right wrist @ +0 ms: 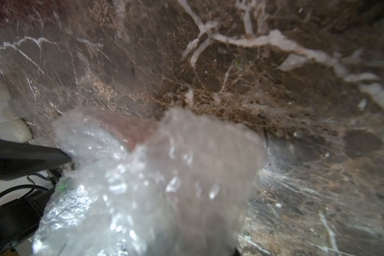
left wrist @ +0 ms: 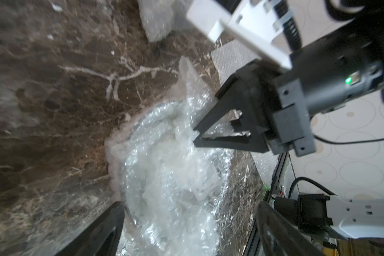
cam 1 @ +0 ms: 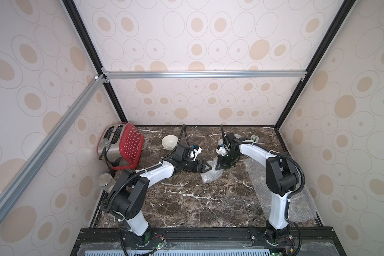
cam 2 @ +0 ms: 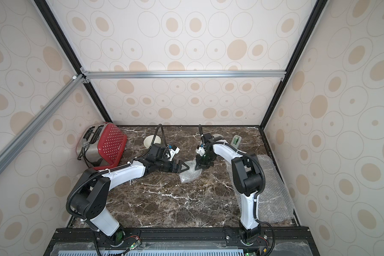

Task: Wrap bowls in bubble wrap
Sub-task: Wrap the bowl in bubble wrap.

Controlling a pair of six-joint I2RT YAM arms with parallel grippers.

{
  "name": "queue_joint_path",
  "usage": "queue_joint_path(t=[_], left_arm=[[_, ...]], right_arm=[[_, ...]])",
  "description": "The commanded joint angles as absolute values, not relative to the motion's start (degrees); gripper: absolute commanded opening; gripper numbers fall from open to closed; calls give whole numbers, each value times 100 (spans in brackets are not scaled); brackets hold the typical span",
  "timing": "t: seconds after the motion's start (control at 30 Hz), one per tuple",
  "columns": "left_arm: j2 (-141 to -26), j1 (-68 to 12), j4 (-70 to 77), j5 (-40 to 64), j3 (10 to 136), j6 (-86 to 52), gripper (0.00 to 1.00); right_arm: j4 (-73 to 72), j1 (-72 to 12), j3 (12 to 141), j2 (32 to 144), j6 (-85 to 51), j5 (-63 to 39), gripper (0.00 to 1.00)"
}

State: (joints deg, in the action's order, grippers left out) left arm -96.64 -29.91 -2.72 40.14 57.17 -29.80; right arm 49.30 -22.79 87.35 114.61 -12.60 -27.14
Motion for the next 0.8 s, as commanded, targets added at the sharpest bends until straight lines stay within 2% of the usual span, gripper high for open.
queue_joint_path(t=[0.0, 0.33, 0.5, 0.77], left_arm=[[-9855, -3027, -1003, 4062, 5970, -2497, 92], [-10002, -3063, -275, 4109, 5847, -3138, 92], [-9737, -3187, 28, 3955, 5733, -3396, 99], [-10521, -3462, 204, 3375, 5990, -3729, 99]], right_arm=[[5084, -2252, 8827, 11198, -1162, -2777, 19], [4976, -2314, 8615, 11136, -1206, -2465, 19], [4820, -2320, 8474, 11019, -1320, -2324, 19], [4531, -2380, 8263, 10930, -1483, -2393, 19]])
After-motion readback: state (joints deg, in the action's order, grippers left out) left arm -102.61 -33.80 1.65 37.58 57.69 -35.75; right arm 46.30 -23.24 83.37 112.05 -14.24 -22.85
